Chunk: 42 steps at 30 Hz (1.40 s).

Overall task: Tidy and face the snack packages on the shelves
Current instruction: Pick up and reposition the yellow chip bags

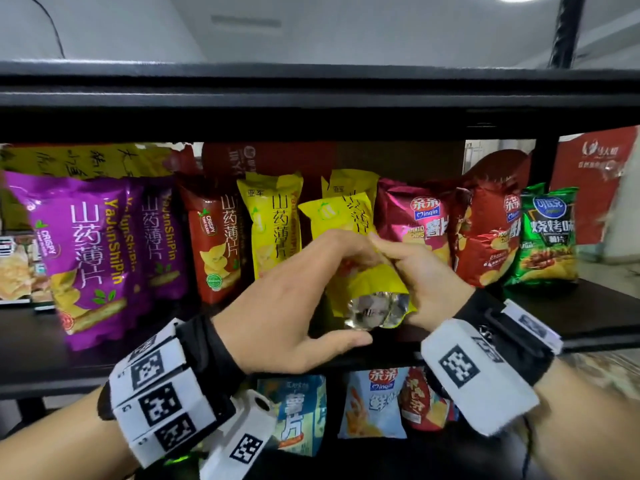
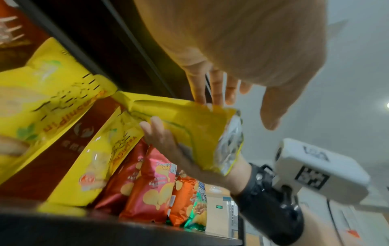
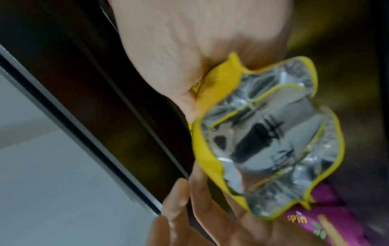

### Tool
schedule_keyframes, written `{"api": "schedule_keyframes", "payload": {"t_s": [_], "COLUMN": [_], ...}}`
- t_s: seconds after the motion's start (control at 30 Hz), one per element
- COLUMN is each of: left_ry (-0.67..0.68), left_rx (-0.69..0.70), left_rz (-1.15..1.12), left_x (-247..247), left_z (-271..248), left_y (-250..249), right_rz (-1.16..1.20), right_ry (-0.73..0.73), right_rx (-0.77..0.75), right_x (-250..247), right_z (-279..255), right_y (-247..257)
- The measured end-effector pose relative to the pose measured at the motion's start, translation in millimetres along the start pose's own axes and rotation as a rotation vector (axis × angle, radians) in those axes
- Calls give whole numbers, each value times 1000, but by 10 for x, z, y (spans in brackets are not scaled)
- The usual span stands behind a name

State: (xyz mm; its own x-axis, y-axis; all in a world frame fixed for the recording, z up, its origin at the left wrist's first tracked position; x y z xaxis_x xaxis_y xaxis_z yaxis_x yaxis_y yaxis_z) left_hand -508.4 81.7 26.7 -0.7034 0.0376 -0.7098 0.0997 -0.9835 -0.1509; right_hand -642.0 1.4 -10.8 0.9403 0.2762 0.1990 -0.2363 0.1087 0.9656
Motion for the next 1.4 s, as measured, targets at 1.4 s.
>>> {"api": "schedule_keyframes", "payload": {"t_s": [1.4], "left_ry": [-750], "left_rx": [-759], "left_rz": [-1296], "left_x": [-48], "left_z": [-408], "left_y": [1075], "right_rz": [-112], "right_ry": [109], "right_rx": [-59], "right_x": [601], "right_z": [98], "right_y": [-337]}}
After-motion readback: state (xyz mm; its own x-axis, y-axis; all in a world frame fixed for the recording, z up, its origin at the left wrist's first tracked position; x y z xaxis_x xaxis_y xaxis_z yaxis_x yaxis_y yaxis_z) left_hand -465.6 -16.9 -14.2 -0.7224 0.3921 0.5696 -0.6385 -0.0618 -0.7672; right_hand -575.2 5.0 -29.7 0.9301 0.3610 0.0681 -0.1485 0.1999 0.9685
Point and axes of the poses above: each hand's wrist, its own z-axis towards the middle knuckle, its own x-axis out of the palm, y = z × x, the point moved 7 cm from there along z, towards the middle knuckle, and after that the axes turned 13 degrees about -z, right-handed, at the moved point
